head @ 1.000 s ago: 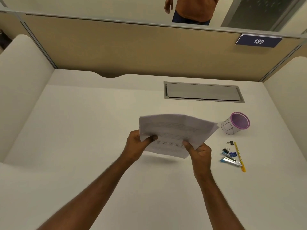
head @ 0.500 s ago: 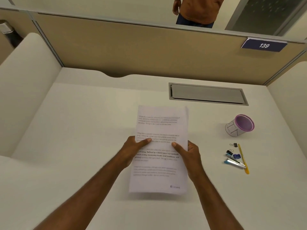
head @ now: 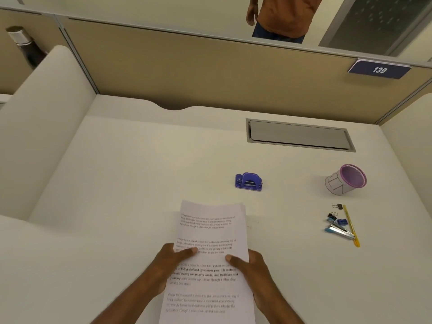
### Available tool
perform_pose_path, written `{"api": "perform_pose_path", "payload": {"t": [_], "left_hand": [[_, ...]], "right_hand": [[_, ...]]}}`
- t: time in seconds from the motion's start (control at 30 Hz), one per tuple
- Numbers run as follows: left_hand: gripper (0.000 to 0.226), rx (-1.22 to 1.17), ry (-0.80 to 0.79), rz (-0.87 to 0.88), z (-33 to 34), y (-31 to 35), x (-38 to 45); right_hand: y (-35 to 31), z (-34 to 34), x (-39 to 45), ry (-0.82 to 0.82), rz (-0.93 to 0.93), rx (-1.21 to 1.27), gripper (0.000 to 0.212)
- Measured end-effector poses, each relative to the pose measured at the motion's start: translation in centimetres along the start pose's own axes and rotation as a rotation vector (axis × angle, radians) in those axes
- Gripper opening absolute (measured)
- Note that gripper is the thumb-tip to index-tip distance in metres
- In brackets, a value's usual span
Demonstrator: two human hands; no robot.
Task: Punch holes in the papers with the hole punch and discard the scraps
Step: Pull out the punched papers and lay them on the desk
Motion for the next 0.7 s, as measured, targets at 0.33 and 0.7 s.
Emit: {"api": "perform_pose_path", "payload": {"t": [0.33, 0.7], "left_hand": [[0.035, 0.028, 0.079, 0.016, -4.9, -0.5, -3.6], [0.017, 0.250, 0.384, 0.131, -16.9, 5.4, 0.9]], "right_hand": [[1.3, 4.3, -0.8, 0.069, -0.012, -0.155, 0.017], [-4.1, 15.7, 5.9, -0.059, -0.087, -0.061, 0.021]]}}
Point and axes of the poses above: each hand's wrist, its own x-axis towards the middle knuckle, its own z-axis out of the palm, y = z × x, the point moved 8 cm from there along x, towards the middle knuckle, and after that the axes turned 15 degrees about z, right-handed, at the moved point
